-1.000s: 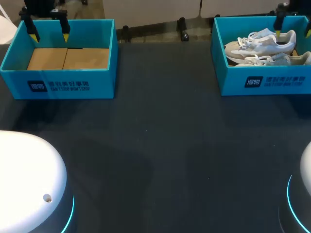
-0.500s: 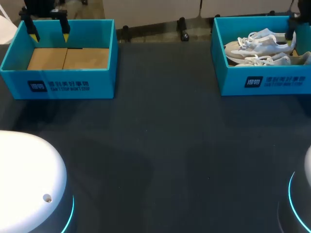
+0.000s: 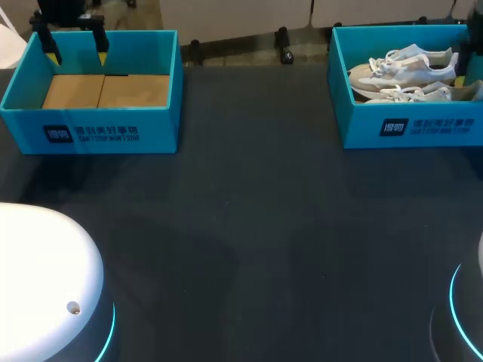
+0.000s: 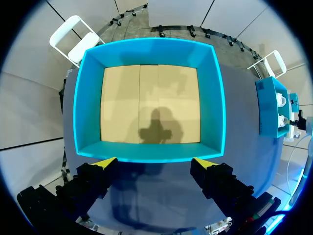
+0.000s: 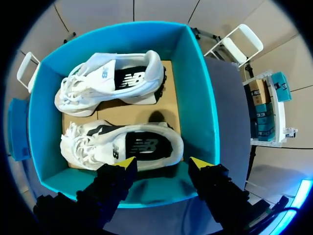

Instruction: Take the shoe out of the shoebox, open the shoe tongue, remove and reinsert the insole, then place the shoe into the shoebox

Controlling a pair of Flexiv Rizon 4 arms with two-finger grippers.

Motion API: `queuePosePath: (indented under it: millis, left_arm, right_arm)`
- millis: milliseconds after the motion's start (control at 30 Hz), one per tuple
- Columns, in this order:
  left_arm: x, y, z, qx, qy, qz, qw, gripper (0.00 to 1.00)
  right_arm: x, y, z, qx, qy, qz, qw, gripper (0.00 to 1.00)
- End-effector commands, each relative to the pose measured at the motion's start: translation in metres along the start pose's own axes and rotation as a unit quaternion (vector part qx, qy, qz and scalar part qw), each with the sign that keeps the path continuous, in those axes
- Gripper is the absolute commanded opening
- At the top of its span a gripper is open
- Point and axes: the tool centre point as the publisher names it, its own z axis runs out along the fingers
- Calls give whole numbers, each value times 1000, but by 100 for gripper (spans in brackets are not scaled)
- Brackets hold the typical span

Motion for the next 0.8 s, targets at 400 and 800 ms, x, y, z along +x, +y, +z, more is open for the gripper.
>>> queuePosePath:
  millis: [400,800]
  left_arm:
    - [0,0,0,0,0,0,1000,100]
    - [0,0,0,0,0,0,1000,100]
  right_arm:
    - [-9,6,28,-12,-5,17,1000,50]
    - [-21,7,49,-28,-25,34,999,50]
